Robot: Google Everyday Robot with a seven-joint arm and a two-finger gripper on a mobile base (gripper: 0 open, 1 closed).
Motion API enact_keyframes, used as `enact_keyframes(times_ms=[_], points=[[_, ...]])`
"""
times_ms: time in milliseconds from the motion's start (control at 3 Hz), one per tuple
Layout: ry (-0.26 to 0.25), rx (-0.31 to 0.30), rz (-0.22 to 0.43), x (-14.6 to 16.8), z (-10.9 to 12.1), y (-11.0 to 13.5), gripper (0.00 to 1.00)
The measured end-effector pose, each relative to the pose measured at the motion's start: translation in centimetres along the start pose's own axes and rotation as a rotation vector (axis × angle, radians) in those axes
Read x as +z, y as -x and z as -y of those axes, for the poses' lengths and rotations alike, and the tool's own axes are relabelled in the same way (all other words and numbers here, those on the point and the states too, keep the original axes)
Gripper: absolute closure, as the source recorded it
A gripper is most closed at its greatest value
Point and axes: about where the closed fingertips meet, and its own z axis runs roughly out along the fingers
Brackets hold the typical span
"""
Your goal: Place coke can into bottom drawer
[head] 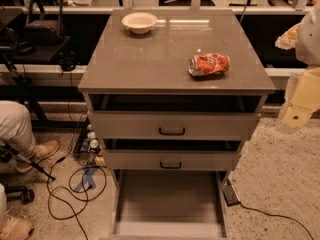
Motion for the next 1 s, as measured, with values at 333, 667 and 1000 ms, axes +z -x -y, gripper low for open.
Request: enact_keyframes(times_ms=[333,667,1000], points=[[0.000,0.000,0.000,0.0,0.0,0.0,0.00],[-0.038,-0.064,0.032,1.9,3.1,1.4,0.00],[-0.082,-0.144,0.044,5.0,8.0,3.8,0.00]])
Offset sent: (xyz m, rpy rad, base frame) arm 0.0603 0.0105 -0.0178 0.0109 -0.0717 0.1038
